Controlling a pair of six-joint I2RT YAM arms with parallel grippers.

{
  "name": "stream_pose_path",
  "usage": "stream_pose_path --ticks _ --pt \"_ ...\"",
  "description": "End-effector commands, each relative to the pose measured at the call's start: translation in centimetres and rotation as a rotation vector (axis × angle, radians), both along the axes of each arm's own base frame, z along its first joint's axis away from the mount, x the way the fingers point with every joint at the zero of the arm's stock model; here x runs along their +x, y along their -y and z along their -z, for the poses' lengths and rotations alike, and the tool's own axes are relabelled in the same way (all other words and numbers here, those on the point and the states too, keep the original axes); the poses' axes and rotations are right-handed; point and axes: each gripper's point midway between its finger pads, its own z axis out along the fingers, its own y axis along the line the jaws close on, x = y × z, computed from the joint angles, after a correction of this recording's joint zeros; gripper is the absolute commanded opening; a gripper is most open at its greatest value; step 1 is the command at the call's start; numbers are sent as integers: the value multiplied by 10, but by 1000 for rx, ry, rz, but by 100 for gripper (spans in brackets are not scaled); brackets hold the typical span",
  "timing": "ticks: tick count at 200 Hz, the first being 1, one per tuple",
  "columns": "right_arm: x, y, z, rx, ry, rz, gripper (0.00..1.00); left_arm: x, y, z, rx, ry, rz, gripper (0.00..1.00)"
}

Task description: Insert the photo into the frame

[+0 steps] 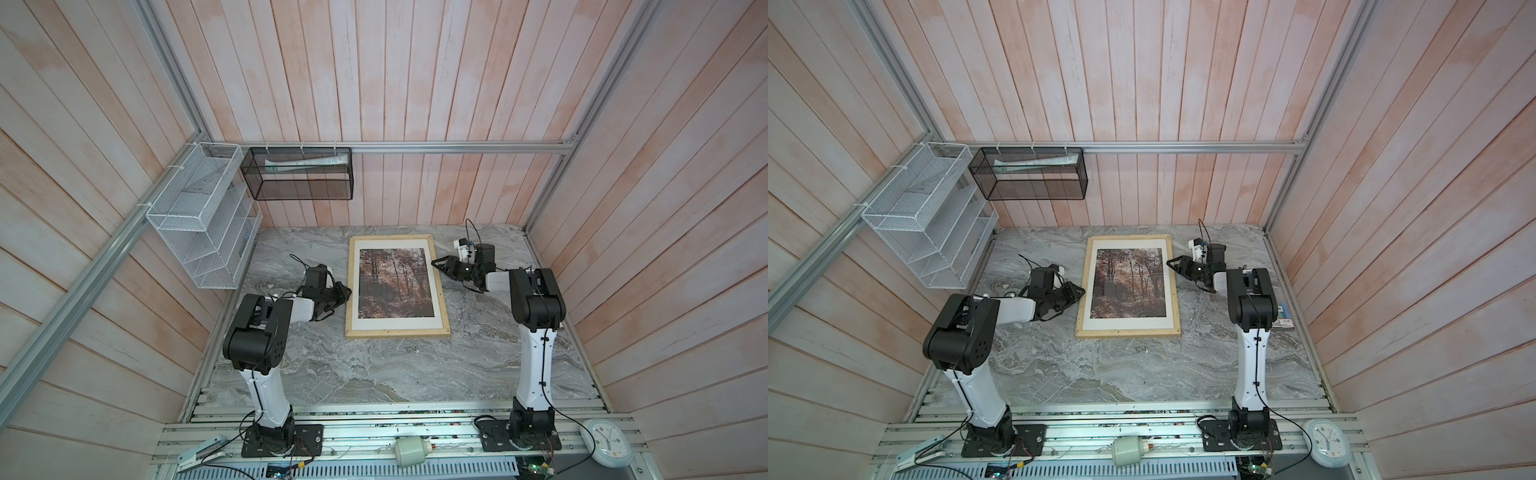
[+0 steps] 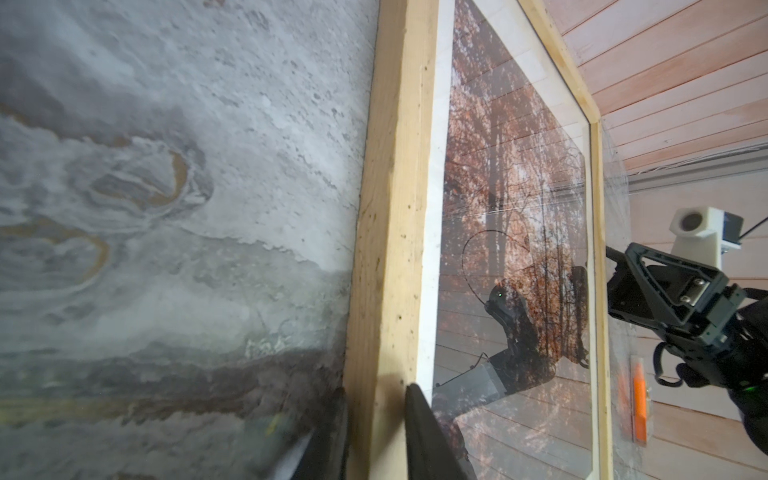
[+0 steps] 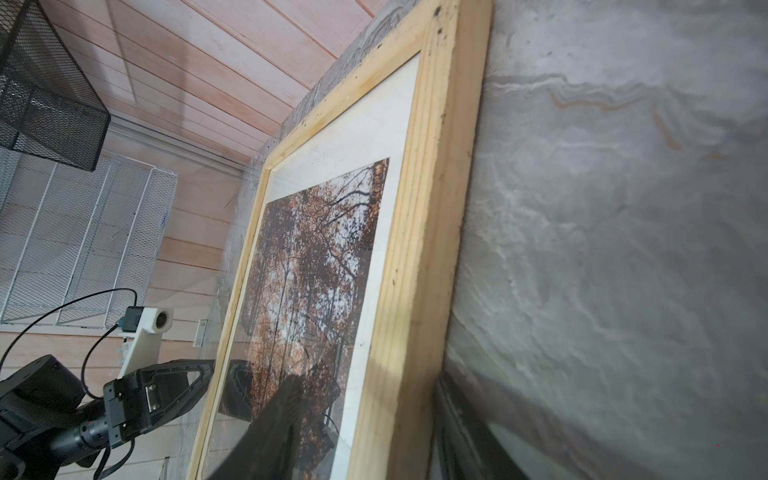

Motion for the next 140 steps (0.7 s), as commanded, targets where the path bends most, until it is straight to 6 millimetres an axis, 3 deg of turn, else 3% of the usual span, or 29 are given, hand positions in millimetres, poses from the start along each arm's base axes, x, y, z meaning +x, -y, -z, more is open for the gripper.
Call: stream_pose_path --ticks 1,140 --pt "-24 -20 29 35 -115 -75 53 -26 11 22 30 -115 63 28" --pt "-19 20 21 37 -104 15 54 -12 -11 -1 163 -57 3 40"
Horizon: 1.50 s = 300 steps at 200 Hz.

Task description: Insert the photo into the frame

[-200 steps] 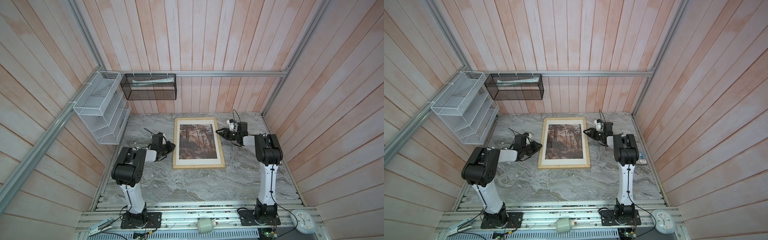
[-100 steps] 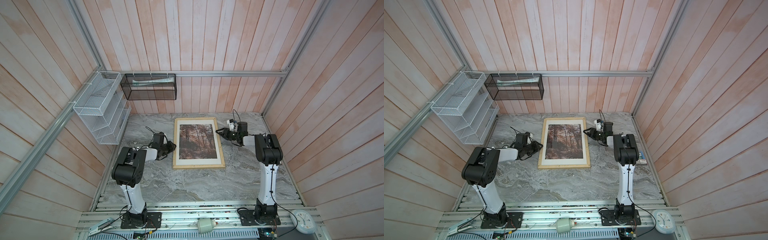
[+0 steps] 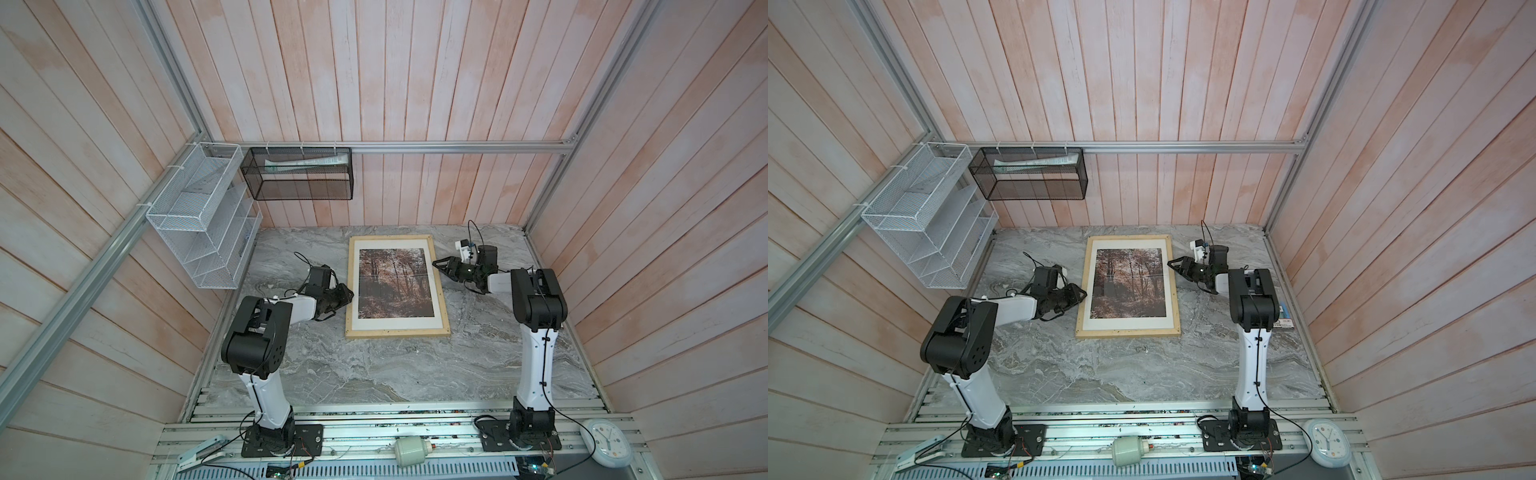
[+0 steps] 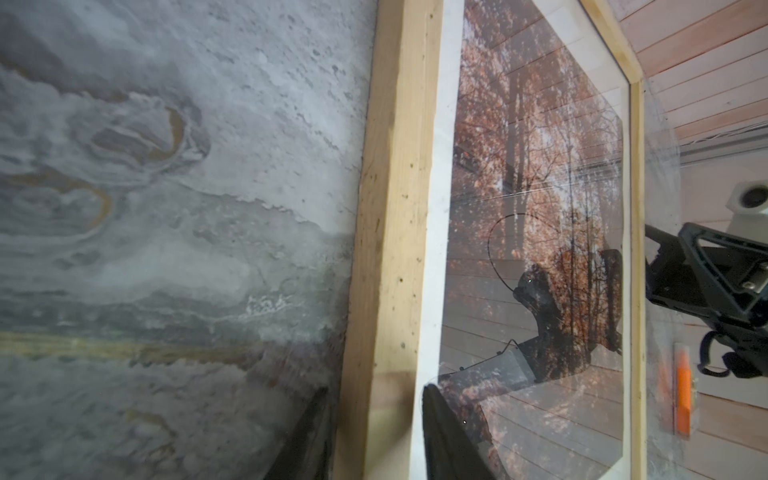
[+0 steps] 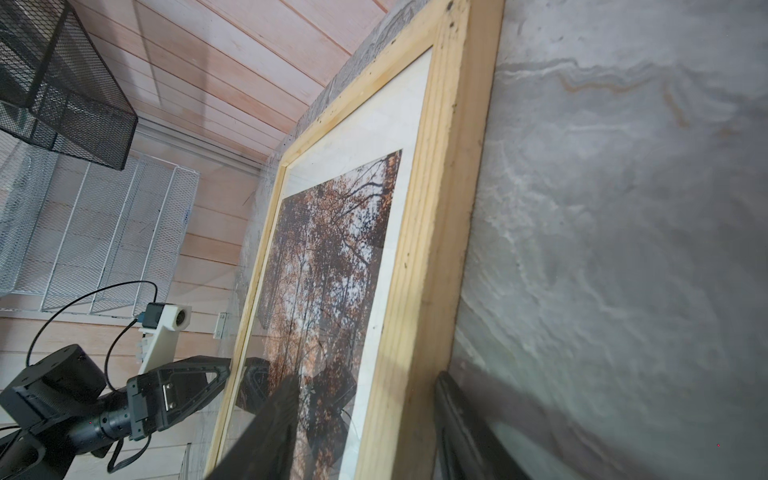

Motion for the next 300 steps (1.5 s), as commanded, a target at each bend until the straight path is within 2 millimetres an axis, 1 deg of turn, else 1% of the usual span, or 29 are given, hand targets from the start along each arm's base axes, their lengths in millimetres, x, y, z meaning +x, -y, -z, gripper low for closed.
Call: stream_pose_path --ticks 1,40,55,70,84,102,114,133,157,176,199,206,207,208,212,213,214,217,218,219,220,222,237,268,282,300 --pt "-14 13 23 -8 -102 25 54 -2 -9 -1 65 -16 -10 40" --pt "-15 35 18 -12 -97 76 55 5 -13 -11 110 15 -4 42" --pt "-15 46 19 -37 -106 102 55 10 -18 -16 143 26 -6 42" --pt "-15 50 17 -45 -106 115 56 15 -23 -22 178 40 -21 43" --pt "-17 53 14 -69 -102 123 57 21 -28 -32 199 65 -34 43" --pt "-19 56 2 -95 -72 136 58 29 -31 -49 223 108 -37 44" --pt "-22 59 -2 -126 -61 147 59 34 -33 -61 243 135 -38 45" --pt "-23 68 -9 -197 -46 177 60 40 -37 -78 279 175 -44 45" --pt "-24 75 -27 -240 -15 211 60 45 -42 -97 308 217 -54 46" --pt "-26 76 -51 -263 27 223 60 44 -44 -111 321 251 -63 46" --pt "-30 85 -78 -338 76 262 60 41 -48 -121 335 280 -69 48" --pt "-32 88 -86 -357 90 273 62 40 -49 -125 342 291 -71 48" --pt "-32 89 -87 -361 93 274 62 40 -49 -125 343 292 -72 49" --pt "-33 89 -88 -364 93 275 65 39 -50 -126 343 293 -72 49" --pt "-33 91 -92 -377 97 285 88 39 -50 -128 344 299 -72 50" --pt "-33 92 -93 -382 100 287 93 39 -50 -128 344 301 -72 52" --pt "-34 92 -94 -385 100 289 95 39 -50 -129 345 303 -72 58" --pt "-34 94 -97 -395 103 297 98 38 -50 -130 345 307 -70 77" --pt "-34 95 -97 -399 102 299 98 38 -50 -130 344 309 -67 87" --pt "-34 95 -99 -402 105 302 98 38 -49 -131 343 311 -65 94" --pt "-35 96 -99 -404 104 303 98 37 -49 -131 343 314 -62 97" --pt "-36 96 -101 -408 104 305 98 37 -48 -133 342 318 -58 99" --pt "-39 104 -109 -460 96 331 98 34 -47 -140 341 332 -51 100" --pt "-45 135 -115 -588 61 439 98 27 -54 -154 371 347 -71 100" --pt "-50 141 -119 -604 65 459 98 25 -61 -160 395 352 -95 100" --pt "-55 141 -129 -600 104 460 98 23 -65 -169 420 366 -96 100"
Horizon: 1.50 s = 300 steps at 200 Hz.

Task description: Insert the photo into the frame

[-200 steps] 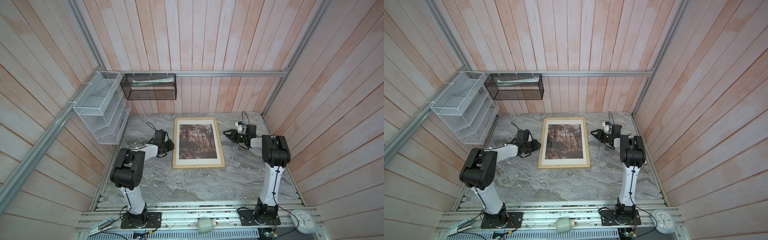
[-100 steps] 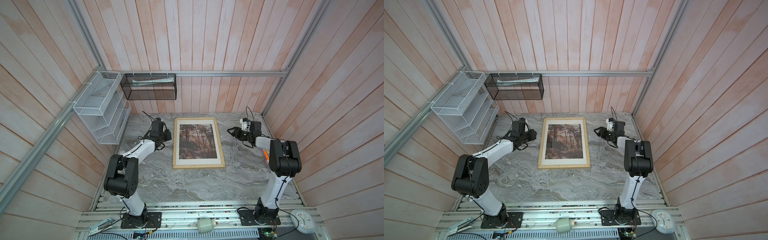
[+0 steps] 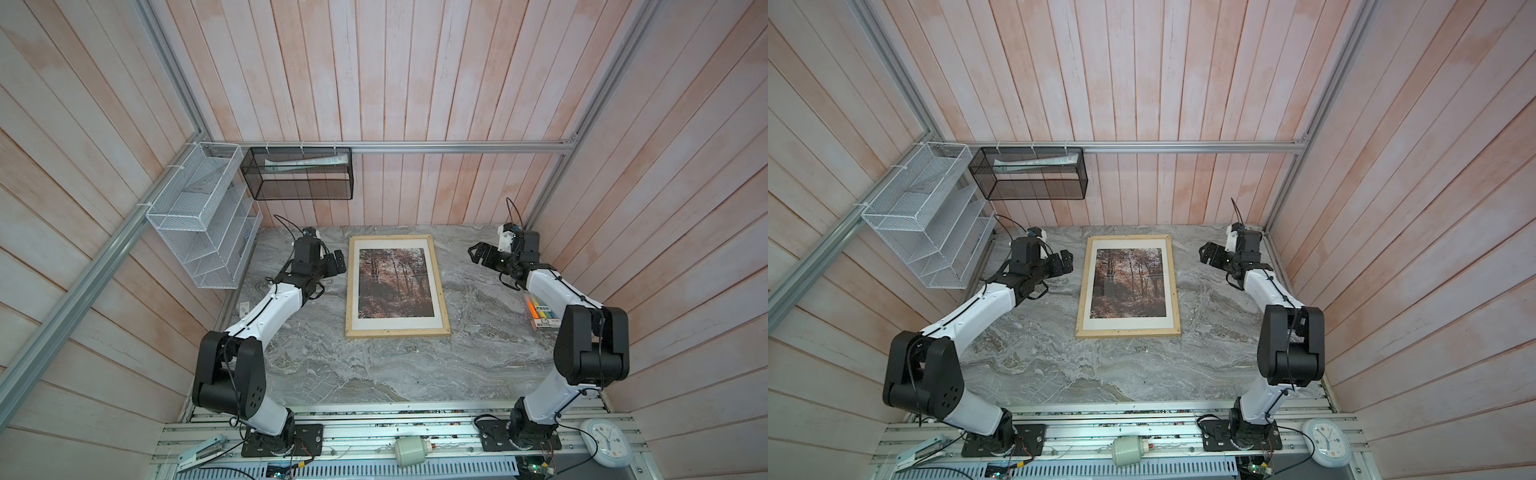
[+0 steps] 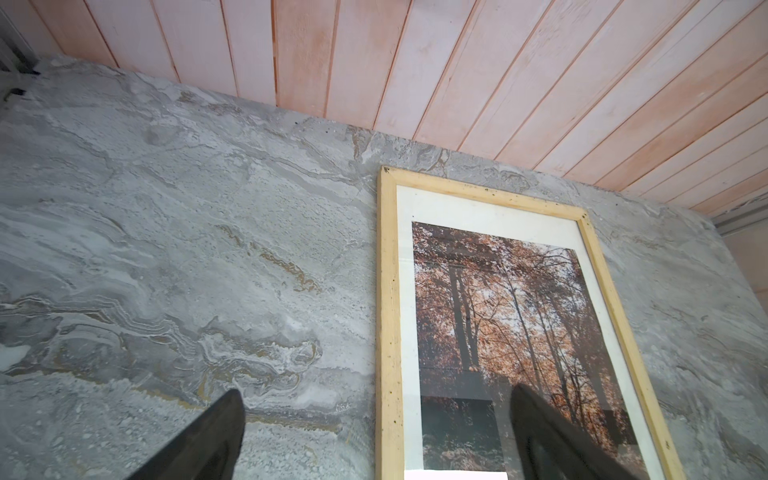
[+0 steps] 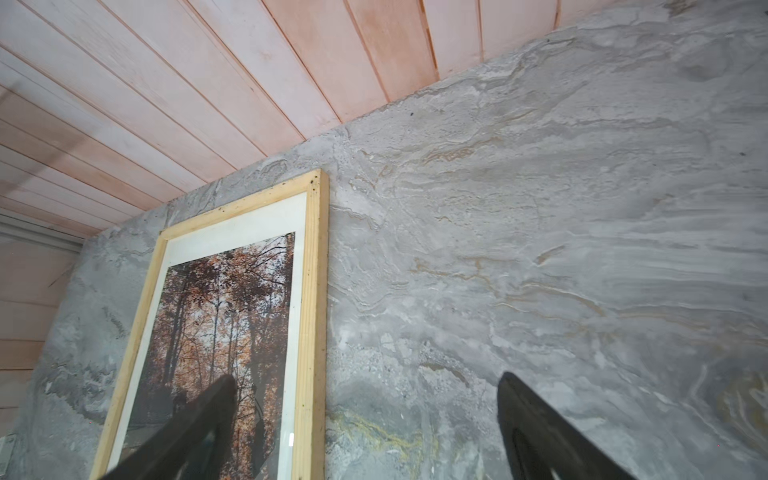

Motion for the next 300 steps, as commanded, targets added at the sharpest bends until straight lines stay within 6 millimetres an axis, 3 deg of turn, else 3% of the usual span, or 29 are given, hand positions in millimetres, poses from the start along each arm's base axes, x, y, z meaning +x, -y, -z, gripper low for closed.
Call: stream_pose_path --ticks 1,58,96,114,145,194,219,265,300 --pt "-13 14 -9 -65 7 39 98 -7 -11 -8 63 5 -22 100" --pt "-43 2 -40 -52 123 -27 98 -12 -31 -69 134 166 -89 100" --pt "-60 15 -46 -89 172 54 98 -33 -57 -110 181 379 -189 100" --pt "-62 21 -46 -100 187 93 98 -44 -72 -114 180 464 -222 100" --pt "-63 22 -47 -99 197 99 98 -51 -94 -94 211 495 -277 100" --pt "-62 27 -49 -120 201 119 98 -48 -122 -24 239 321 -337 100" --pt "-62 29 -48 -129 199 128 98 -54 -120 0 243 342 -292 100" --pt "-63 31 -53 -138 210 134 98 -74 -116 23 306 451 -236 100" --pt "-63 32 -57 -141 220 140 98 -85 -94 24 267 545 -90 100"
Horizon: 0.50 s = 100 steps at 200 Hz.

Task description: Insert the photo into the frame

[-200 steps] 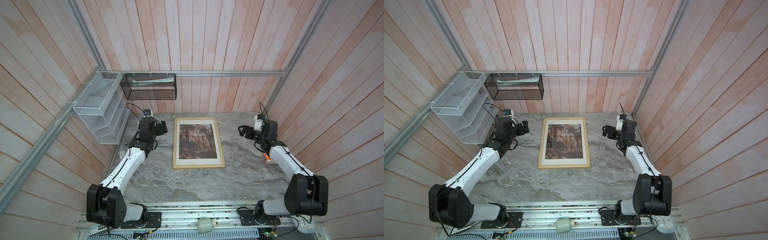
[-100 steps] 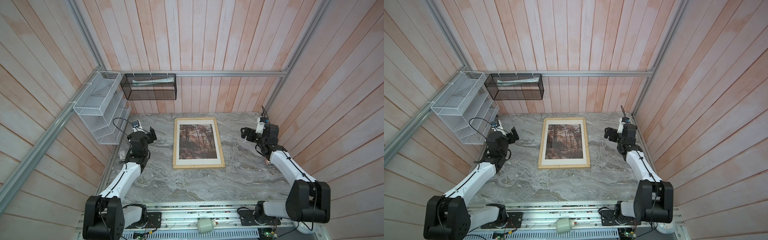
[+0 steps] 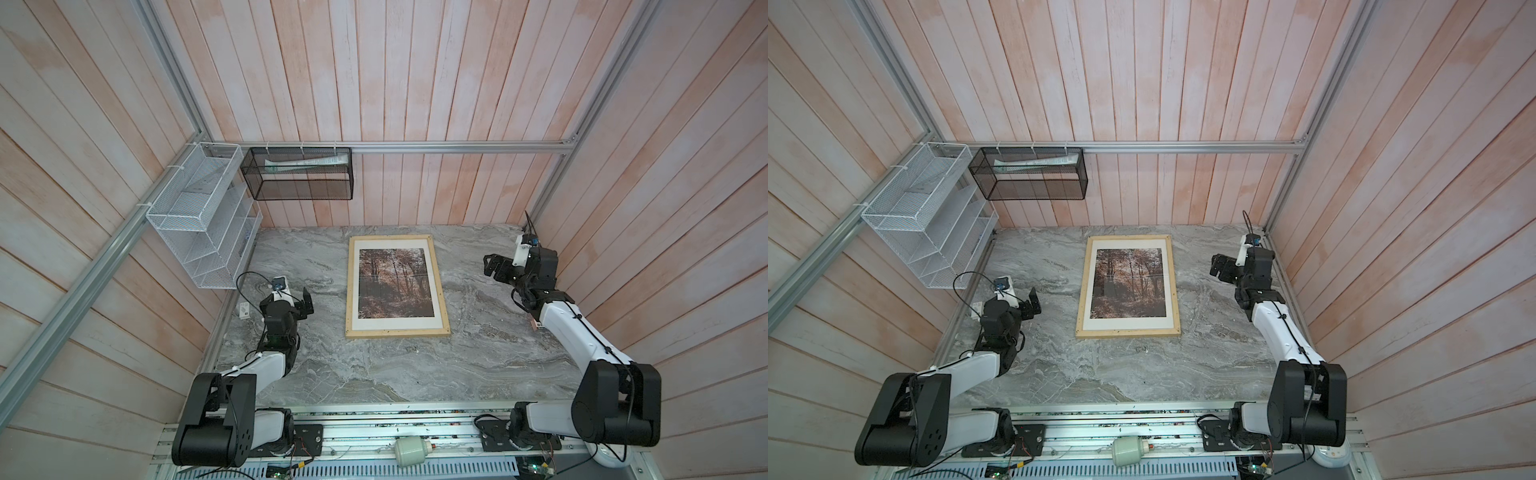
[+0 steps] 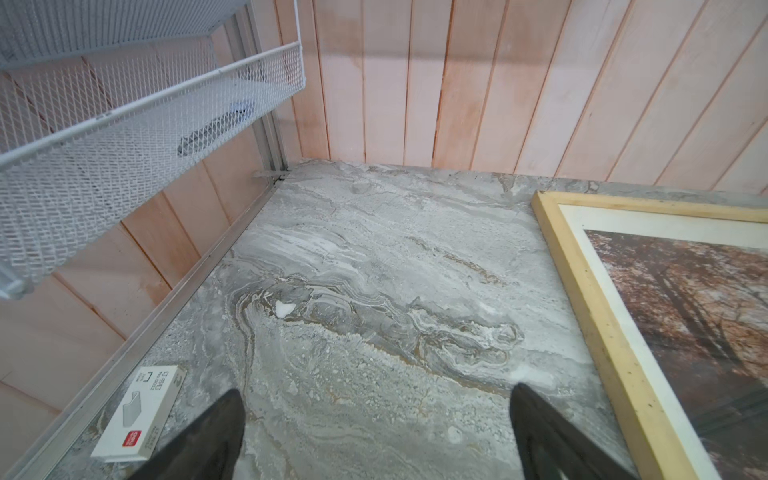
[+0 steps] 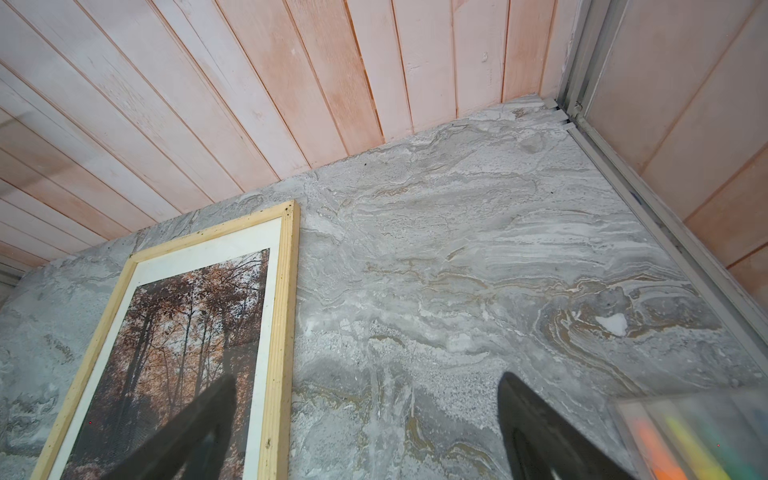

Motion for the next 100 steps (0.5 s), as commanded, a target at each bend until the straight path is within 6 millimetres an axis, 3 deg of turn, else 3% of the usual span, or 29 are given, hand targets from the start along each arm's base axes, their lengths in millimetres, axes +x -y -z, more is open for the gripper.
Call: stream_pose_path --ticks 1,11,50,85,100 --pt "-1 5 -15 -17 46 19 98 -1 18 -29 15 166 139 100" --pt "-1 5 -15 -18 47 20 98 -2 27 -24 8 157 209 100" --pt "-1 14 -21 -4 63 86 98 1 27 -15 0 146 224 100" --pt "-2 26 -24 18 128 170 98 10 9 9 -28 122 115 100" --pt "-4 25 -27 1 189 158 98 15 13 15 -22 81 140 100"
